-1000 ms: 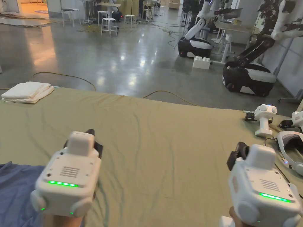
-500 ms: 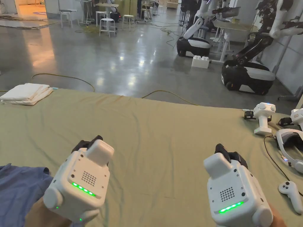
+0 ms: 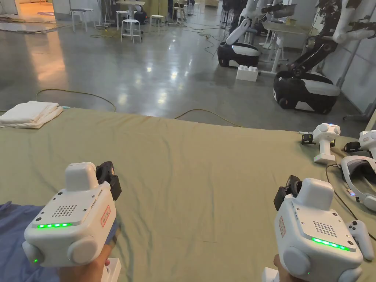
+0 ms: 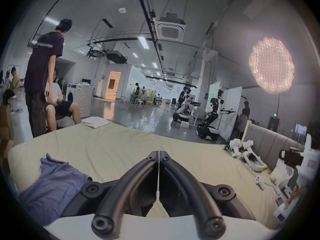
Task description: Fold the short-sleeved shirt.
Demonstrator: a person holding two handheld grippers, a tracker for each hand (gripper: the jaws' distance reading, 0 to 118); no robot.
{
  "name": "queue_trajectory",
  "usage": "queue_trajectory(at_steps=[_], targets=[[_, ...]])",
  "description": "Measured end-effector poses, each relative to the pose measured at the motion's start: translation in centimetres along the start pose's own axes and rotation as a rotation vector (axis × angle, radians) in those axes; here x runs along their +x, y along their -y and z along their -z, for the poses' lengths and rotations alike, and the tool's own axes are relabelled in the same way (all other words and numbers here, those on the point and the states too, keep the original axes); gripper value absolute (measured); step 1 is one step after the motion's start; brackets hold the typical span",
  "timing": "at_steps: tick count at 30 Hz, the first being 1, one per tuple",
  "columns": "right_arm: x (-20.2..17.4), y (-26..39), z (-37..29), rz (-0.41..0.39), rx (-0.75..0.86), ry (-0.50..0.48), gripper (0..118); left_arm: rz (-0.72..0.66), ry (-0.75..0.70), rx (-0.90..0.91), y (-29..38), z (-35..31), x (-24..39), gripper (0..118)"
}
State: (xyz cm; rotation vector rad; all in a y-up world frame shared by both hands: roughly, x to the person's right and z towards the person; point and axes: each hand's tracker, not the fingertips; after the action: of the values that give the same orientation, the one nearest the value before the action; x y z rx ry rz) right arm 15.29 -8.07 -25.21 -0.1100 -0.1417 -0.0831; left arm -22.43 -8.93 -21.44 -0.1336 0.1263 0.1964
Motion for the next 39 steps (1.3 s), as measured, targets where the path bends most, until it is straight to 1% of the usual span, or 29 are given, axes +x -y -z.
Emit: queue_trajectory(at_steps=[2,5,8,9,11,14,18,20,21,22,24,25,29,31,34,36,37,39], targets=[[-0.3,0.1,0.0,-0.034,-0.006,0.004,0,0.045,0.012,-0.01,-0.4,-0.3,0.2,1],[-0.6,0.1,0.0,-0.078,-0.018,-0.022,0,0.102,0.012,-0.067,-0.5,-0.1,-0.9,1],[-1.3,0.5,0.0,-0.119,-0.037,-0.052,0,0.107,0.015,-0.171,-0.7,-0.4,-3.3,1],[-1.5,0.7,0.0,-0.13,-0.042,-0.061,0,0.103,-0.005,-0.206,-0.6,-0.7,-4.2,1],[-2.0,1.2,0.1,-0.147,-0.059,-0.077,0,0.086,-0.013,-0.27,-0.4,-1.4,-7.1,1],[-2.5,2.1,0.4,-0.148,-0.099,-0.104,0,0.068,-0.083,-0.381,0.2,-2.4,-11.1,1],[-3.1,3.6,1.0,-0.155,-0.154,-0.106,0,0.062,-0.176,-0.526,1.7,-2.6,-16.9,2],[-3.4,4.2,1.2,-0.153,-0.179,-0.112,0,0.048,-0.21,-0.609,2.7,-2.3,-19.4,6],[-3.6,4.5,1.3,-0.154,-0.188,-0.114,0,0.037,-0.22,-0.648,3.2,-2.1,-20.6,11],[-3.7,4.7,1.3,-0.16,-0.198,-0.116,0,0.019,-0.223,-0.684,3.8,-1.9,-21.6,24],[-4.1,5.2,1.4,-0.172,-0.215,-0.118,0,-0.028,-0.252,-0.739,5.1,-1.5,-23.5,56],[-4.2,5.4,1.4,-0.176,-0.222,-0.121,0,-0.049,-0.266,-0.769,5.7,-1.4,-24.2,67],[-4.5,6.2,1.6,-0.195,-0.247,-0.131,0,-0.084,-0.265,-0.833,7.9,-0.6,-25.4,67],[-4.6,6.5,1.8,-0.204,-0.263,-0.133,0,-0.088,-0.219,-0.889,9.1,0.2,-25.2,67],[-4.7,6.9,1.9,-0.205,-0.276,-0.133,0,-0.037,-0.166,-0.976,11.4,1.4,-24.0,67],[-4.8,7.2,1.8,-0.208,-0.287,-0.133,0,0.01,-0.173,-1.021,13.1,2.3,-23.1,67],[-4.8,7.3,1.8,-0.208,-0.291,-0.137,0,0.069,-0.225,-1.01,14.1,2.9,-23.8,67],[-4.7,7.6,1.8,-0.211,-0.3,-0.142,0,0.096,-0.241,-0.948,13.7,2.5,-23.0,67]])
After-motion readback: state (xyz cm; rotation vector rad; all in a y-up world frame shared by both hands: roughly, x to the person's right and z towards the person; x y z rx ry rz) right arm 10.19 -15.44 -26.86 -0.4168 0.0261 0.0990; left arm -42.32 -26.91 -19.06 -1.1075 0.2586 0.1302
